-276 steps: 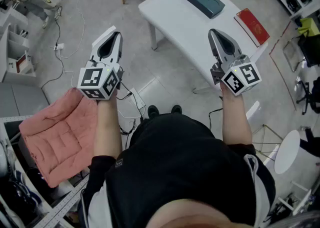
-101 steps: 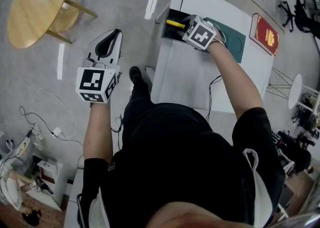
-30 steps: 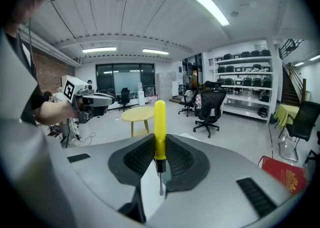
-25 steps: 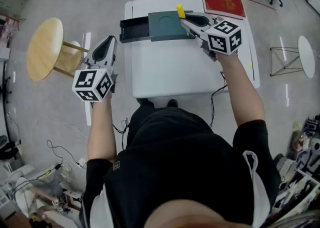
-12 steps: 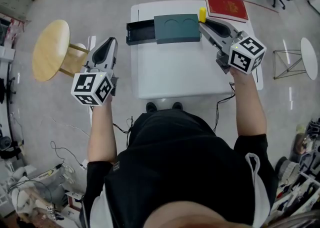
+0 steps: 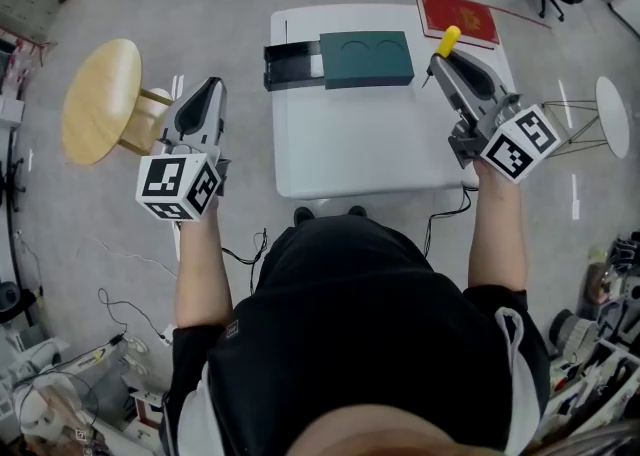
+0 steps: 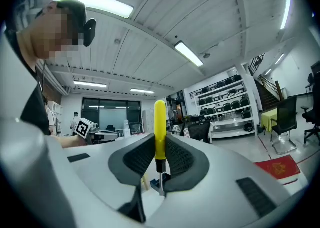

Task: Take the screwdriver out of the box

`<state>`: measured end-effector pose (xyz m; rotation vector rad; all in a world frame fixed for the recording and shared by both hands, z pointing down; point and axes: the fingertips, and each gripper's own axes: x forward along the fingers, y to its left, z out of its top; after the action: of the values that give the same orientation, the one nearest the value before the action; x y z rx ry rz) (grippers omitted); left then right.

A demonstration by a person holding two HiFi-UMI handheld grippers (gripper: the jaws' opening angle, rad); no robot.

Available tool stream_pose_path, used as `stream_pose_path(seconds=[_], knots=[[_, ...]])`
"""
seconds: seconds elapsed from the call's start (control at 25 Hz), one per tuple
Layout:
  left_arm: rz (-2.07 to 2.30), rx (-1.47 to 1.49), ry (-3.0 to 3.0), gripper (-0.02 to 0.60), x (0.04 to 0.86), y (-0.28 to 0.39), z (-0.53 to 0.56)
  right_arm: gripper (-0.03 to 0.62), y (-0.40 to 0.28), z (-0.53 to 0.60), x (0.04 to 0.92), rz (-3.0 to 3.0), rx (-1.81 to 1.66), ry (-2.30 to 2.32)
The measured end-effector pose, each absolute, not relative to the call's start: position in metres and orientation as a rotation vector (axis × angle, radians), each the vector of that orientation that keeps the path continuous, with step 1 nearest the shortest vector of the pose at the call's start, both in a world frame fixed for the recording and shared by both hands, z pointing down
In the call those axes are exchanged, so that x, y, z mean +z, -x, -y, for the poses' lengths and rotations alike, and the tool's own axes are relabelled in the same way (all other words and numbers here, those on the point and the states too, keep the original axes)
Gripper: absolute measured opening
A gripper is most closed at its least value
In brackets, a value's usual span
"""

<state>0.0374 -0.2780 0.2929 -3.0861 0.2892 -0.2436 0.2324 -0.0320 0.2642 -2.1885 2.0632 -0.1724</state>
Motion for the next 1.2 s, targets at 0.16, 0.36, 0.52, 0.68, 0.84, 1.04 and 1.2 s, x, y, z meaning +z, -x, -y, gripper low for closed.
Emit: stream_pose_path(seconds=[0.16, 0.36, 0.52, 0.68, 0.84, 1.04, 1.2], knots=[[-0.309, -0.233, 3.089, 0.029, 0.294, -0.026, 0.289, 0.077, -0.227, 0.023, 0.263, -1.991, -0.127, 2.227], [-0.347, -0.227, 3.103, 0.029, 0.299, -0.013, 0.302, 0.077, -0.225, 0.009, 0.265, -1.919, -0.096, 2.245], [-0.382, -0.233, 3.111, 0.029, 0.303, -0.003, 0.311, 0.077, -0.224, -0.001, 0.263, -1.9, -0.038, 2.258], [-0.415, -0.233, 3.114, 0.029, 0.306, 0.003, 0.32, 0.077, -0.229, -0.005, 0.267, -1.886, -0.016, 2.322], [-0.429, -0.228, 3.122, 0.029, 0.308, 0.002, 0.33, 0.077, -0.24, -0.003, 0.272, -1.846, -0.03, 2.357], [-0.43, -0.209, 3.132, 0.029, 0.304, -0.001, 0.337, 0.077, -0.24, 0.006, 0.264, -1.852, 0.002, 2.379], [-0.425, -0.205, 3.122, 0.029, 0.3, -0.006, 0.338, 0.077, -0.242, 0.014, 0.262, -1.857, 0.008, 2.377]])
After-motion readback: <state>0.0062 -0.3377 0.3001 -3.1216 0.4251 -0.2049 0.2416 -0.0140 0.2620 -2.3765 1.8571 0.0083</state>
